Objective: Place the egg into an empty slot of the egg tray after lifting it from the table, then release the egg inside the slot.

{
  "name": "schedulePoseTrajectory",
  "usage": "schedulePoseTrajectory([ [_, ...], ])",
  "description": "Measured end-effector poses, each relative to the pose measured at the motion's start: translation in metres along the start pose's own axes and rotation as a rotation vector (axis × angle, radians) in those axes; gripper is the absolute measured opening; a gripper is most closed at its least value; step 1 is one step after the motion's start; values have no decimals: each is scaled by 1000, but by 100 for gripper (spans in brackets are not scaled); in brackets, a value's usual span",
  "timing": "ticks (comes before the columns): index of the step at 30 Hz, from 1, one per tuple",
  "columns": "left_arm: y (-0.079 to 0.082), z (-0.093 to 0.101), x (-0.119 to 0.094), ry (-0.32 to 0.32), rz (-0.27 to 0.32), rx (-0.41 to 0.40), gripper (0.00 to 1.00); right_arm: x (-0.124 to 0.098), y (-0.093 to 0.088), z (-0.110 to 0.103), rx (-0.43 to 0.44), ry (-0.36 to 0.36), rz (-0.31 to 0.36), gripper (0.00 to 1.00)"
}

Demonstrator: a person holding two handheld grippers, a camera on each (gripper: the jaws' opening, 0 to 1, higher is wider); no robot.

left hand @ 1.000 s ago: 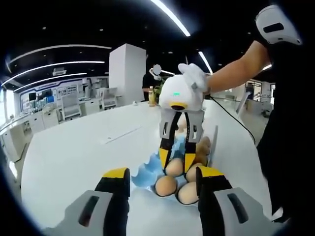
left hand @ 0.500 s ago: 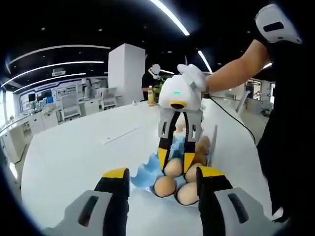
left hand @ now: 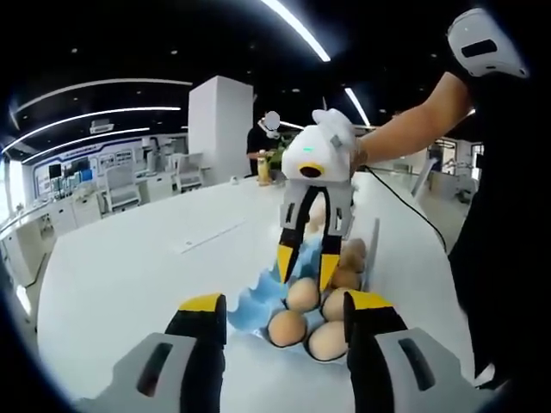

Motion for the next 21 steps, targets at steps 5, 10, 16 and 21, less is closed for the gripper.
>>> schedulePoseTrajectory([
  [5, 0, 2, 1, -2, -5, 5, 55, -1, 0, -1, -26, 2, 50, 26],
  [10, 1, 3, 1, -7, -8, 6, 55, -15, 1, 3, 22, -34, 120, 25],
  [16, 4, 4, 4, -14, -9, 13, 55, -35, -18, 0, 75, -83, 148, 25],
  [21, 6, 3, 2, -11, -7, 19, 54, -70, -69, -4, 158, -178, 122, 25],
])
Point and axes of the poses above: the point that each gripper's makers call its tool centre point, and the gripper's own axes: x roughly forward along the fingers, z roughly to its right, y roughly out of its top, the point moved 3 cm from there along -x, roughly backward along the fingers, and after that the axes turned 9 degrees about z, right-handed, at the moved point
